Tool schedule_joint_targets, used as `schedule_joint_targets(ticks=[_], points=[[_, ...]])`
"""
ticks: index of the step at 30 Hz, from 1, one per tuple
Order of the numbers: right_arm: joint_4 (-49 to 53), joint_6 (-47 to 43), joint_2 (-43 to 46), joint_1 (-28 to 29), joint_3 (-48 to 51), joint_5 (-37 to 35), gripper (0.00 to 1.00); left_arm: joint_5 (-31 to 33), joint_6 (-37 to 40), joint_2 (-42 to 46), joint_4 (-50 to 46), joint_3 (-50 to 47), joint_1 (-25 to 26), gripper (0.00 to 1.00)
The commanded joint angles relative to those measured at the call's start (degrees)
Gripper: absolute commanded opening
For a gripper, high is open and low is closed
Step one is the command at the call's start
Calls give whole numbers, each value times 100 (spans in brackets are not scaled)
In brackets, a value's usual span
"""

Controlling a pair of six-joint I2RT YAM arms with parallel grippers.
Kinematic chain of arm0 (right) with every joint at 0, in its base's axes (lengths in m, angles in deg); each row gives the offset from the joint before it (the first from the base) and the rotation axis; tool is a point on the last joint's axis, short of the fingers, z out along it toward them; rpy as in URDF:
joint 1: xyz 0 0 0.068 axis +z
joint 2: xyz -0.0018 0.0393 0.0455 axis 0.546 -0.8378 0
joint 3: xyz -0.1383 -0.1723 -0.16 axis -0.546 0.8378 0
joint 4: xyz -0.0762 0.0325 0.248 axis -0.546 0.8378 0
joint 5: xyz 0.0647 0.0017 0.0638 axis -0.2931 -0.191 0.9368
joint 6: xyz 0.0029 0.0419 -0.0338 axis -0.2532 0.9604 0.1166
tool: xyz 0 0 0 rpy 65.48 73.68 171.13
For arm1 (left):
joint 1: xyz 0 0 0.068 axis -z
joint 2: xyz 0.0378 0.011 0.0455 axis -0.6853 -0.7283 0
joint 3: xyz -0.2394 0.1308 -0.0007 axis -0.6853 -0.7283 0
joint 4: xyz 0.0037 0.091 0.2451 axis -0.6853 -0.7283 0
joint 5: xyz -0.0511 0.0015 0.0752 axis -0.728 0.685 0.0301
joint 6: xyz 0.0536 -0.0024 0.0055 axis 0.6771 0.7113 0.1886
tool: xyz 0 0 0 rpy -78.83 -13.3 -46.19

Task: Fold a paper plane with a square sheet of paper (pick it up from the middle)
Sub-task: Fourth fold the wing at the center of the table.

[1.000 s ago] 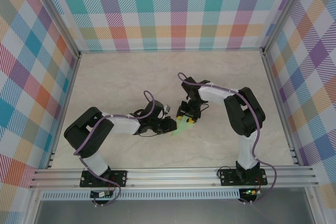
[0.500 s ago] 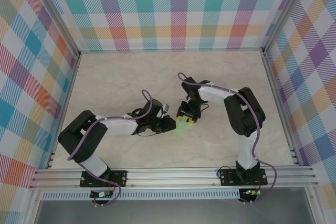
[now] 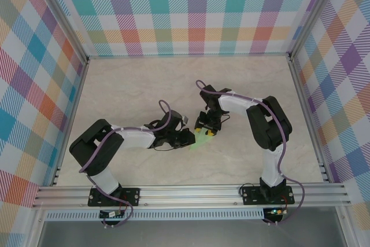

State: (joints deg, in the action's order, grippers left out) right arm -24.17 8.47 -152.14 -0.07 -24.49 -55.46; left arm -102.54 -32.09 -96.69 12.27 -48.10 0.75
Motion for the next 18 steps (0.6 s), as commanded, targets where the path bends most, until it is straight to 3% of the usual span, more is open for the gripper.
schedule_joint_targets(ticks=[1, 14, 18], points=[[-242, -81, -1013, 109, 524, -793, 49, 157, -111, -140, 7, 148, 72, 13], [-187, -42, -1120, 108, 452, -814, 49, 396, 160, -12, -575, 286, 45, 11], [-187, -52, -1122, 113, 452, -803, 50, 811, 147, 361, -750, 293, -4, 10]])
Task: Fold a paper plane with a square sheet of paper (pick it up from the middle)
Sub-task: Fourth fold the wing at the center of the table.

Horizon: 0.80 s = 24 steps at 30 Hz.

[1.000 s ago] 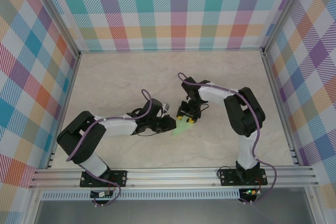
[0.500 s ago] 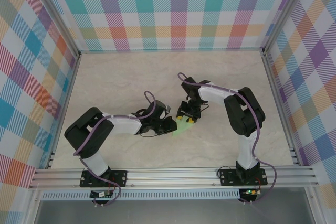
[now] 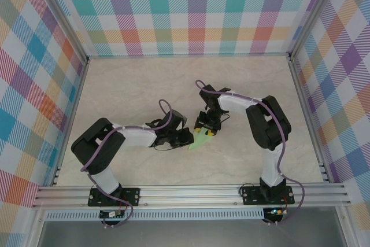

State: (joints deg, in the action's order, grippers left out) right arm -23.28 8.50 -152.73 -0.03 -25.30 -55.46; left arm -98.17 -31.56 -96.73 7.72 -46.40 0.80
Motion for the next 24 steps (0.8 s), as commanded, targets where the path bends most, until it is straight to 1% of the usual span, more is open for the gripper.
schedule_joint_targets(ticks=[1, 3, 5, 13, 18, 24], points=[[-269, -56, -1075, 104, 534, -804, 50, 499, 77, 423, -297, 104, -22, 10], [-264, -62, -1092, 104, 525, -803, 50, 587, 21, 474, -230, 70, -28, 9], [-269, -79, -1092, 104, 524, -804, 51, 517, -21, 424, -75, 68, -36, 9], [-241, -130, -1110, 111, 515, -813, 51, -206, -216, 31, 694, 70, -30, 9], [-241, -132, -1134, 113, 533, -804, 49, -327, -199, -152, 696, 138, -33, 9], [-252, -166, -1150, 122, 533, -787, 49, -399, -199, -369, 760, 251, -34, 9]])
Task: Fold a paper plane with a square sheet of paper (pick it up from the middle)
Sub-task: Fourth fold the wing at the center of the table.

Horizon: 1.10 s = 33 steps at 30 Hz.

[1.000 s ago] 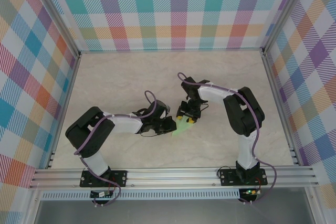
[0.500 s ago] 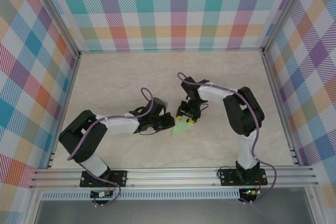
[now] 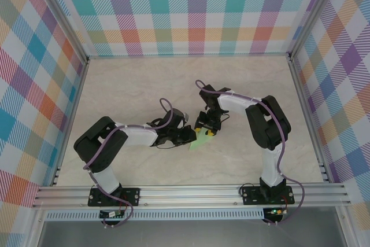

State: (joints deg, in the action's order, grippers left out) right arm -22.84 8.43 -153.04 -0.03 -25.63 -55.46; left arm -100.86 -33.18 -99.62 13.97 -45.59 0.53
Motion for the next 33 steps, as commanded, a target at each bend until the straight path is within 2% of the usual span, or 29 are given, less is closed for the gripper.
schedule_joint_targets(ticks=[1, 21, 24, 33], points=[[-300, -161, -1120, 122, 570, -782, 49, -109, -33, -82, 146, 173, -4, 9], [-317, -161, -993, 144, 561, -690, 49, 252, 33, -390, -353, 119, 2, 6], [-395, -187, -600, 139, 547, -585, 49, 415, 29, -398, -711, 104, -4, 6], [-1209, -257, 1501, 133, 813, -365, 53, 583, -9, -472, -1107, 16, -5, 5]])
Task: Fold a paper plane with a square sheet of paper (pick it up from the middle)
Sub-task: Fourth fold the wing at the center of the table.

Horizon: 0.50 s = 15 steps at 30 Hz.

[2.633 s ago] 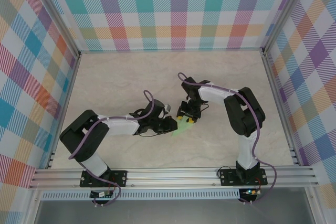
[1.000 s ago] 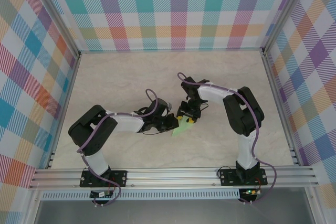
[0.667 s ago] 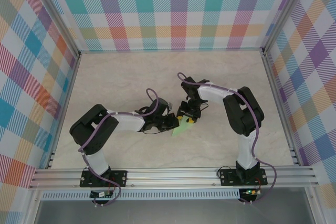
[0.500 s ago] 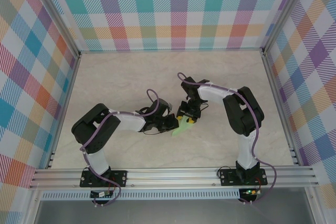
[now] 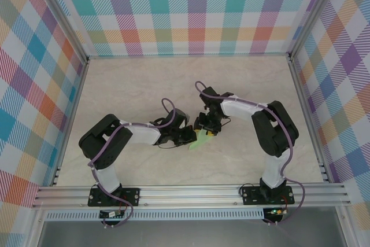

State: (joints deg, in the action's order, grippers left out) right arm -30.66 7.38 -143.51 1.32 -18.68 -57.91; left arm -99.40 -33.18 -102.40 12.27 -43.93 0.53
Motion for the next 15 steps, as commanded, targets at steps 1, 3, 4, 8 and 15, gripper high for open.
schedule_joint_targets(ticks=[1, 3, 4, 8, 15], points=[[-533, -160, 681, 2, 210, -92, 53, 437, -8, -200, -939, -149, -3, 5], [-680, -187, 823, -3, 346, -14, 51, 463, -5, -212, -944, -145, -8, 5], [-736, -199, 868, 0, 407, 66, 49, 463, -11, -225, -935, -144, -2, 5], [-1192, -228, 1016, -5, 739, 398, 41, 489, -13, -262, -942, -153, -3, 4], [-1621, -316, 855, -11, 964, 569, 17, 544, -40, -321, -977, -174, -1, 3]])
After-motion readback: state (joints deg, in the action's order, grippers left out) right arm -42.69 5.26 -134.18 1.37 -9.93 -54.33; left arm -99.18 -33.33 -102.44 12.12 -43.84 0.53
